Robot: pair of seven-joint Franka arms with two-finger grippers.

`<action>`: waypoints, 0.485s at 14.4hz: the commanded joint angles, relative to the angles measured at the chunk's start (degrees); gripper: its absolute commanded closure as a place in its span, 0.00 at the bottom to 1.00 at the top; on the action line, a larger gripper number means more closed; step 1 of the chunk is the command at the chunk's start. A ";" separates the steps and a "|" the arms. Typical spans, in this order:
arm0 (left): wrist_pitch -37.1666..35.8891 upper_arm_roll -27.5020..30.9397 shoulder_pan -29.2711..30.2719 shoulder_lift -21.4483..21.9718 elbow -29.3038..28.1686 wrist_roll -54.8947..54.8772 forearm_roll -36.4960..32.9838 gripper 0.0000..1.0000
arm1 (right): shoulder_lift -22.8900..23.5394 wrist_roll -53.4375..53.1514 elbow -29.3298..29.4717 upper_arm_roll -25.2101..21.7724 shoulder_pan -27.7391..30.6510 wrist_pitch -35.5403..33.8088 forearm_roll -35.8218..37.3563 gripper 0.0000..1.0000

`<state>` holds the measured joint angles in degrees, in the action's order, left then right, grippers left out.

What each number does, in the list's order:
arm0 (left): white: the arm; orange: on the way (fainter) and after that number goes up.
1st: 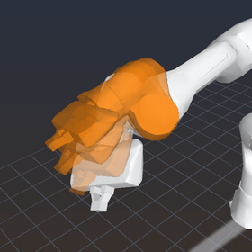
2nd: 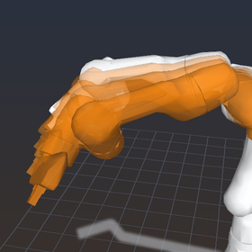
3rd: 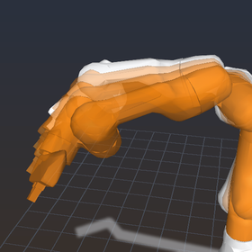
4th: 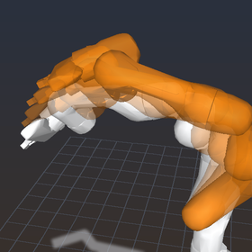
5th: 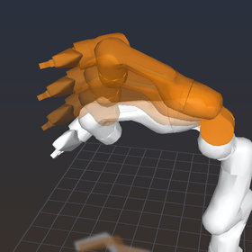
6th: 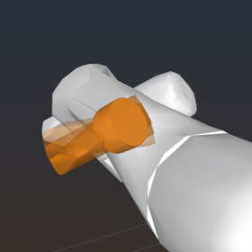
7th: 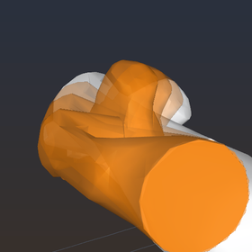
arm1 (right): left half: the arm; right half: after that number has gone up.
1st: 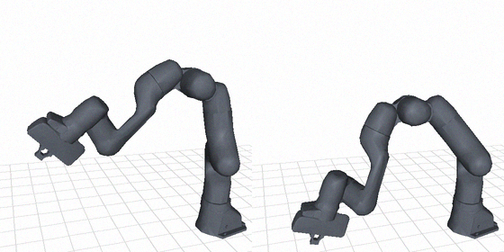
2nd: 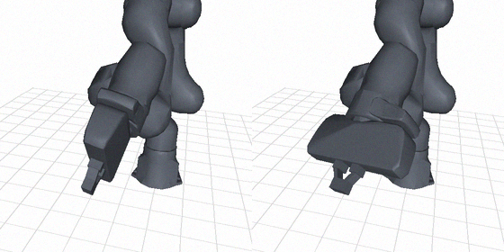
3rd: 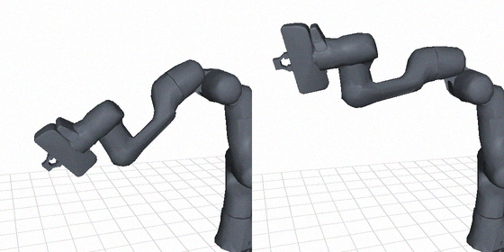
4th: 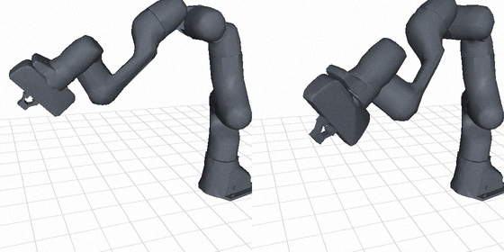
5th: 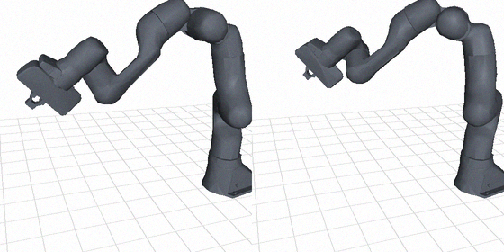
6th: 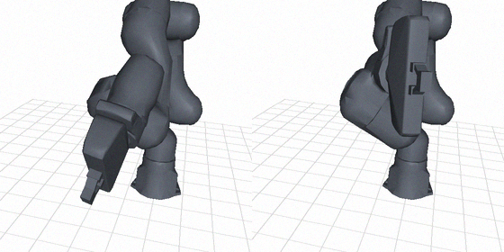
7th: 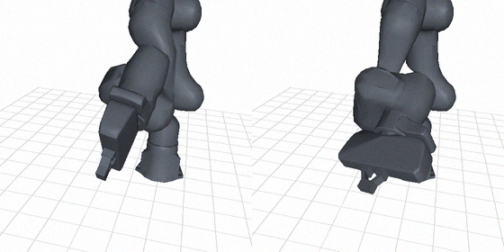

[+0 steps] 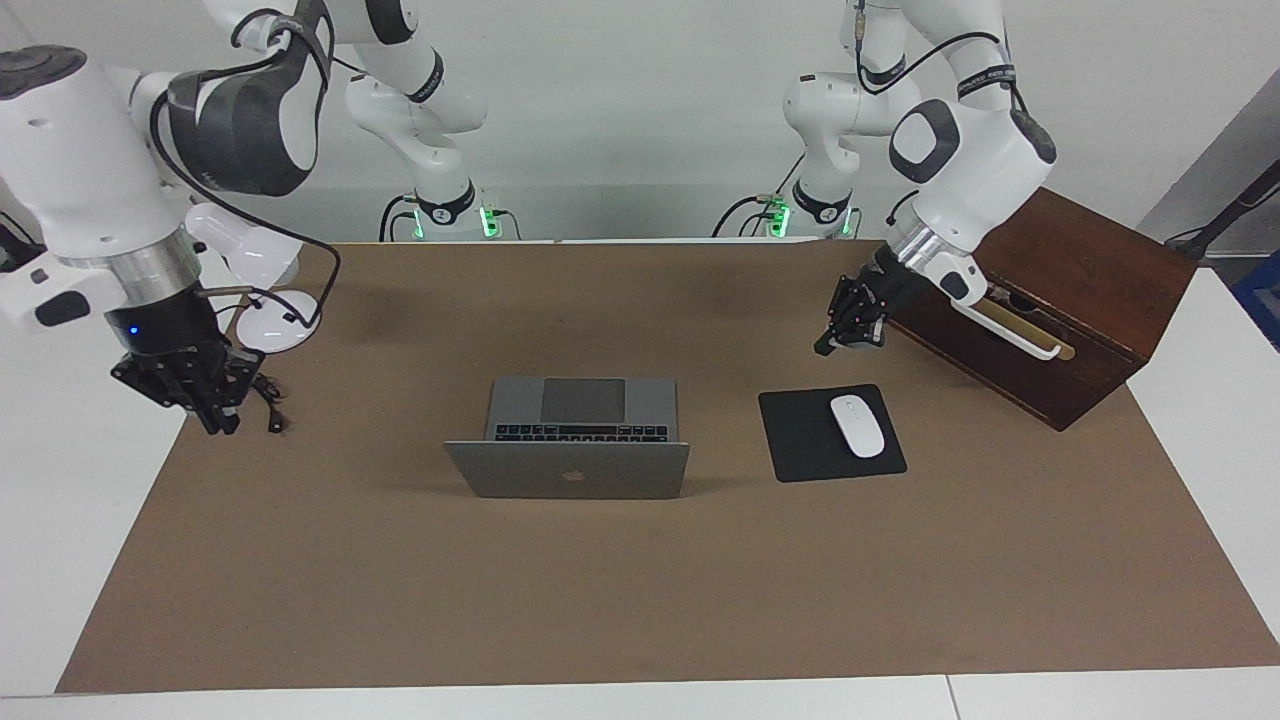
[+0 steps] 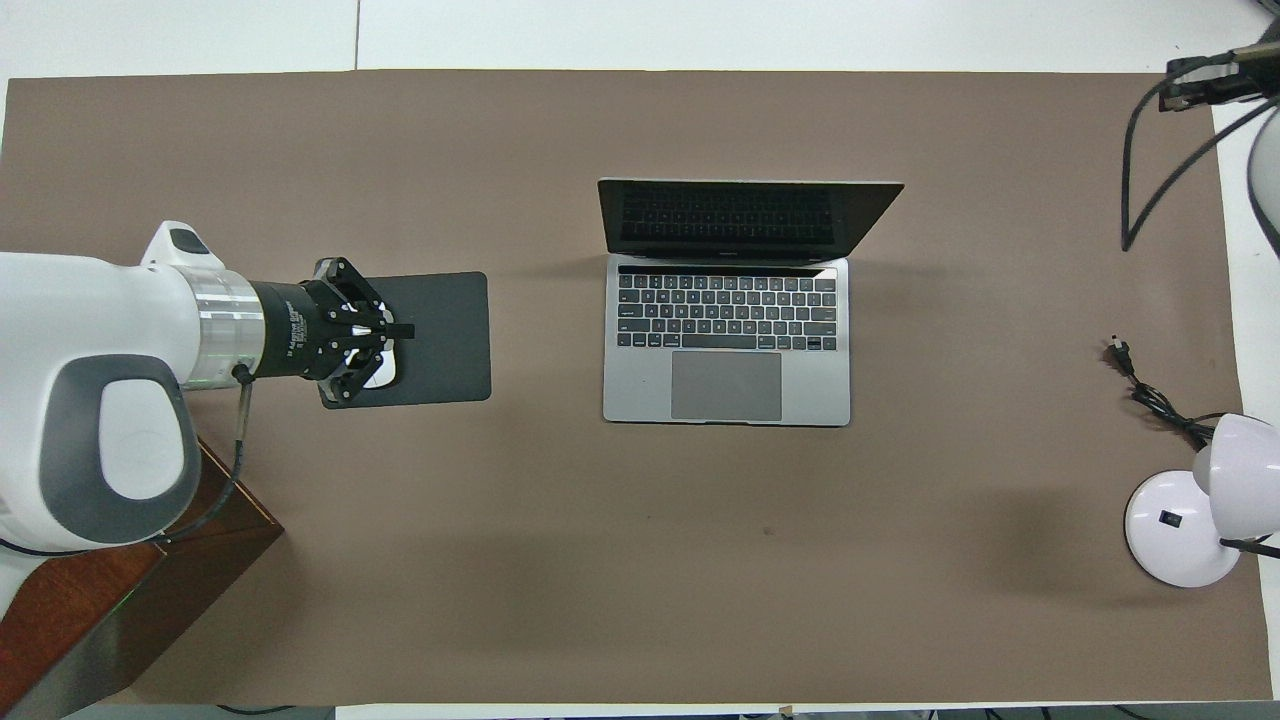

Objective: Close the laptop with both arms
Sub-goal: 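Move the left gripper beside the laptop while the right gripper reaches the screen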

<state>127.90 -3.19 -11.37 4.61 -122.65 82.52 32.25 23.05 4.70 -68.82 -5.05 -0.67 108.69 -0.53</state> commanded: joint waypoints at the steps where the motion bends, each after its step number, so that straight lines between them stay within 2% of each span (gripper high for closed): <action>1: 5.41 0.55 -2.60 1.37 -4.86 2.82 8.48 1.00 | 7.00 -3.54 7.82 -1.96 -3.36 1.87 -0.09 1.00; 2: 8.56 0.55 -2.69 1.54 -7.14 2.91 13.05 1.00 | 8.32 -4.77 7.91 -3.11 -4.94 3.45 -0.17 1.00; 4: 10.34 0.55 -2.86 1.10 -8.91 3.27 23.25 1.00 | 10.69 -7.50 9.74 -4.17 -7.67 5.39 -0.17 1.00; 7: 17.87 0.55 -7.50 -0.56 -11.98 3.35 36.87 1.00 | 13.68 -10.92 11.60 -5.05 -11.53 7.85 -0.09 1.00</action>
<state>139.71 -3.22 -14.66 4.09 -131.87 84.65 61.67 33.61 -3.87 -61.10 -8.71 -9.90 115.68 -0.54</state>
